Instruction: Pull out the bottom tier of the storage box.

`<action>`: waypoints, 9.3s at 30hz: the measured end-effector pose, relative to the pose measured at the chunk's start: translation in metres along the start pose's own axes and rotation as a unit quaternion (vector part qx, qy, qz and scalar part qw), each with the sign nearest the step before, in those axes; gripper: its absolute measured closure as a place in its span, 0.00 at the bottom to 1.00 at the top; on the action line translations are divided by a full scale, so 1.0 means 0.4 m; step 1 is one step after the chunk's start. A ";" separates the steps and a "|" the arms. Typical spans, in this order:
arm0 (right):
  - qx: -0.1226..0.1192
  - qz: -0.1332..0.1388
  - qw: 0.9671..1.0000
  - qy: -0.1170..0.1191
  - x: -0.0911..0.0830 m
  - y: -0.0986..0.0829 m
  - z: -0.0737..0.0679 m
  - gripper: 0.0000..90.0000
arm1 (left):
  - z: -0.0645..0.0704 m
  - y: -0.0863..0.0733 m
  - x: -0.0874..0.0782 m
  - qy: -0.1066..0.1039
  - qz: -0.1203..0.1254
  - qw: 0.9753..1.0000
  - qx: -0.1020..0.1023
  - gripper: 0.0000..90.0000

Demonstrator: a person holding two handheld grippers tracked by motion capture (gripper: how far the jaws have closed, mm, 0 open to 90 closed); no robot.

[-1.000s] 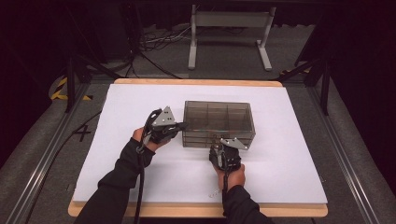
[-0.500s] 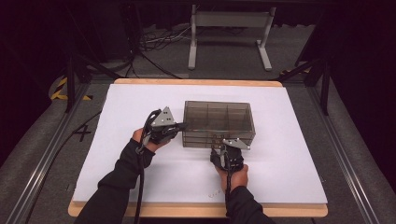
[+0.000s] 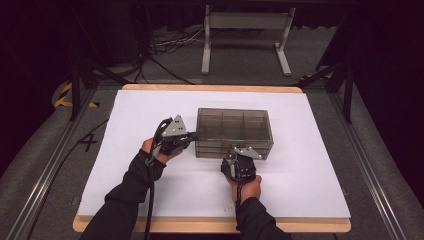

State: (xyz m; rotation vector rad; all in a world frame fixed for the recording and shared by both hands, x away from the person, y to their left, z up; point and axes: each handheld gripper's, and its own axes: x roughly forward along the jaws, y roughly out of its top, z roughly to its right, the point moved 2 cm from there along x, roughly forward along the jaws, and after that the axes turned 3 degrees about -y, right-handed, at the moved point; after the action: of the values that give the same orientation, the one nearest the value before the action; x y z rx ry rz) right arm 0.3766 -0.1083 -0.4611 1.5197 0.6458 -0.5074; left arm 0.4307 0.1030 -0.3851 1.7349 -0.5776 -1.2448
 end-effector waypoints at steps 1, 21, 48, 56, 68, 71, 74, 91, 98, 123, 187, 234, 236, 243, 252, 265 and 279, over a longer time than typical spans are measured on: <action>-0.001 -0.004 1.000 -0.003 0.000 0.003 -0.001 0.50 | 0.003 0.002 0.002 0.001 -0.001 1.000 0.001 0.98; 0.004 -0.059 0.998 0.007 0.000 0.033 0.005 0.62 | 0.001 0.005 0.005 -0.006 -0.004 1.000 0.014 0.99; -0.030 -0.061 0.997 0.038 -0.026 0.008 0.005 0.47 | -0.002 -0.002 -0.001 -0.033 0.022 0.999 -0.013 0.84; -0.132 -0.017 0.989 0.060 -0.062 0.008 0.051 0.30 | 0.019 -0.040 -0.098 -0.022 0.064 0.997 -0.025 0.70; -0.203 0.062 0.966 0.149 -0.123 0.005 0.181 0.20 | 0.077 -0.154 -0.078 -0.037 -0.026 0.997 -0.056 0.37; -0.210 0.058 0.962 0.164 -0.121 0.011 0.206 0.15 | 0.082 -0.167 -0.071 -0.034 -0.033 0.997 -0.056 0.35; -0.240 0.053 0.955 0.168 -0.117 0.012 0.240 0.13 | 0.090 -0.176 -0.049 -0.028 -0.049 0.997 -0.046 0.32; -0.259 0.046 0.948 0.179 -0.065 0.004 0.336 0.36 | 0.075 -0.165 0.052 -0.052 -0.087 0.994 -0.038 0.39; -0.262 0.046 0.947 0.182 -0.064 0.007 0.334 0.40 | 0.074 -0.166 0.067 -0.043 -0.094 0.994 -0.037 0.36; -0.269 0.045 0.946 0.175 -0.077 0.004 0.342 0.70 | 0.062 -0.171 0.067 -0.052 -0.095 0.993 -0.042 0.67; -0.265 0.029 0.936 0.231 -0.170 -0.068 0.369 0.91 | 0.165 -0.193 0.015 -0.101 -0.151 0.983 0.019 0.96; -0.269 0.061 0.921 0.277 -0.257 -0.117 0.330 0.87 | 0.223 -0.271 -0.128 -0.025 -0.046 0.999 -0.013 0.55; -0.268 0.064 0.915 0.295 -0.258 -0.119 0.307 0.87 | 0.225 -0.276 -0.133 -0.012 -0.040 0.999 -0.015 0.38; -0.306 0.044 0.887 0.342 -0.235 -0.133 0.221 0.71 | 0.210 -0.285 -0.148 0.000 -0.004 0.999 -0.041 0.27; -0.352 0.018 0.864 0.361 -0.198 -0.140 0.169 0.87 | 0.208 -0.302 -0.152 0.001 0.006 0.999 -0.040 0.21; -0.364 0.010 0.854 0.372 -0.169 -0.146 0.134 0.86 | 0.206 -0.303 -0.151 -0.001 0.006 0.999 -0.043 0.19; -0.372 0.001 0.859 0.353 -0.162 -0.152 0.123 0.95 | 0.205 -0.303 -0.150 -0.002 0.002 0.999 -0.044 0.20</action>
State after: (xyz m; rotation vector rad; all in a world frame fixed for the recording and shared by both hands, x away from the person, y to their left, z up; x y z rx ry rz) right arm 0.2914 -0.1635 -0.4657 0.9143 1.2348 0.3336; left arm 0.3176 0.1765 -0.4674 1.6576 -0.5217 -1.2532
